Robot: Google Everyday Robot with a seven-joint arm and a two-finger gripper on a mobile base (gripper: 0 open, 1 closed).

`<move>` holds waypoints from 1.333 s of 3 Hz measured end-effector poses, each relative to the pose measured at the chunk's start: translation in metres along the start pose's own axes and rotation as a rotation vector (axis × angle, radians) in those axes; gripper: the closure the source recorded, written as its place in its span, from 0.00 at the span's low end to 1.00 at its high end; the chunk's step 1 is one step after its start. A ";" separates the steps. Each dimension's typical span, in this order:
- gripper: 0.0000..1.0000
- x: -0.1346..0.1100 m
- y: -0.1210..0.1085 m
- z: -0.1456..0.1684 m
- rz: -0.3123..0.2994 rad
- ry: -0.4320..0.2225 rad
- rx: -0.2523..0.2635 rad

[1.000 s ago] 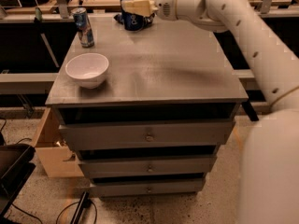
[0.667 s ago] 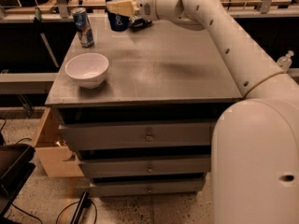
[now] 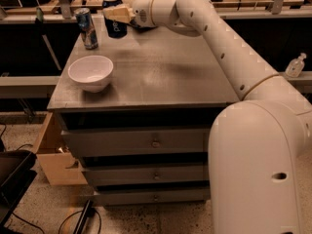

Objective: Move pepsi can near redbull can

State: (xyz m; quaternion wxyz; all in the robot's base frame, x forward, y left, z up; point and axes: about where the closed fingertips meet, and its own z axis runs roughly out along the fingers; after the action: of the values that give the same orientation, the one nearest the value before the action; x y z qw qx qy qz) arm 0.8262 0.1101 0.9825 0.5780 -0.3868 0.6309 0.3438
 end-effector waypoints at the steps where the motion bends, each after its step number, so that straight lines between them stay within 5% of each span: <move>1: 1.00 0.027 -0.005 0.006 0.014 0.008 0.006; 2: 1.00 0.061 -0.026 0.035 -0.001 -0.022 -0.009; 3: 1.00 0.058 -0.028 0.034 -0.004 -0.028 -0.004; 4: 0.83 0.059 -0.026 0.037 -0.003 -0.028 -0.009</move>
Offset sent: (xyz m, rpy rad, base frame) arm 0.0458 -0.0045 -0.0818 -0.0061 0.0055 -0.0133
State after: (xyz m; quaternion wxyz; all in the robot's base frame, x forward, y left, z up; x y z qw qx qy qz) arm 0.8648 0.1254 0.9207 0.5856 -0.3852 0.6208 0.3512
